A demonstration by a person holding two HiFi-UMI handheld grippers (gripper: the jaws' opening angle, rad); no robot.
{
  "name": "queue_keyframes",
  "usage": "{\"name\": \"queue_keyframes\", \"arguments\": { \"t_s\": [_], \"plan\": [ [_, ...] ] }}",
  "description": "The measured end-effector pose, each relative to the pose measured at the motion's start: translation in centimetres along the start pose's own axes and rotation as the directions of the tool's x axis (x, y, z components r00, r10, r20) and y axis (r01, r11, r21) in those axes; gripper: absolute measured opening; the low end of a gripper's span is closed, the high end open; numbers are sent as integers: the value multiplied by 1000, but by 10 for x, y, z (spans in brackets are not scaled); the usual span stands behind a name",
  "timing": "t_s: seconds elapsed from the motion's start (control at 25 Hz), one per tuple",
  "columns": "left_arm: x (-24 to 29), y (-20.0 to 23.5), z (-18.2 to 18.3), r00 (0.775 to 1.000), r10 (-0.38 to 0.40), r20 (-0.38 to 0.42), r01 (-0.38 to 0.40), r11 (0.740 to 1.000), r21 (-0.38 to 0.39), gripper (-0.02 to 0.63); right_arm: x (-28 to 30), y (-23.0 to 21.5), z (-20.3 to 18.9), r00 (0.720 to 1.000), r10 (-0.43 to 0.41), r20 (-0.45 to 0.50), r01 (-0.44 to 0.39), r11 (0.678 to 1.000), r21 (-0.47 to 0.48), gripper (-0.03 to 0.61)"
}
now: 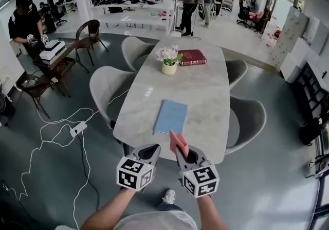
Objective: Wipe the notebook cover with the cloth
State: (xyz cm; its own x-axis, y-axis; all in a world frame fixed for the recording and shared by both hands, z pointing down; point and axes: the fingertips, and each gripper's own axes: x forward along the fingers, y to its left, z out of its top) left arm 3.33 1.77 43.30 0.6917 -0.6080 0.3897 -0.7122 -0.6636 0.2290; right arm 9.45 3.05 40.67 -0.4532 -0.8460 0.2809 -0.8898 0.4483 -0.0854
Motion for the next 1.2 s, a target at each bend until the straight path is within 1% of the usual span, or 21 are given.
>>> {"name": "queue_keyframes", "arguments": {
  "t_s": [0.24, 0.48, 0.72, 0.88, 1.2],
  "plan": [
    [39, 2, 6, 999, 29, -14, -29, 1000, -5, 8, 20, -38, -2, 999, 50, -22, -50, 999, 0, 15],
    [63, 9, 9, 998, 63, -25, -63, 998, -8, 8, 41, -62, -3, 994, 96, -44, -97, 995, -23, 15],
    [79, 24, 10, 996, 88, -20, -89, 996, -24, 8, 68, -77, -12, 988, 123, -94, -129, 990, -64, 15],
    [90, 36, 12, 996, 90, -20, -91, 995, -36, 8, 87, -87, -14, 985, 125, -118, -135, 987, -84, 15],
    [122, 76, 12, 998, 46, -31, -47, 999, -26, 8, 144, -109, -13, 982, 93, -162, -119, 980, -157, 15]
  ]
}}
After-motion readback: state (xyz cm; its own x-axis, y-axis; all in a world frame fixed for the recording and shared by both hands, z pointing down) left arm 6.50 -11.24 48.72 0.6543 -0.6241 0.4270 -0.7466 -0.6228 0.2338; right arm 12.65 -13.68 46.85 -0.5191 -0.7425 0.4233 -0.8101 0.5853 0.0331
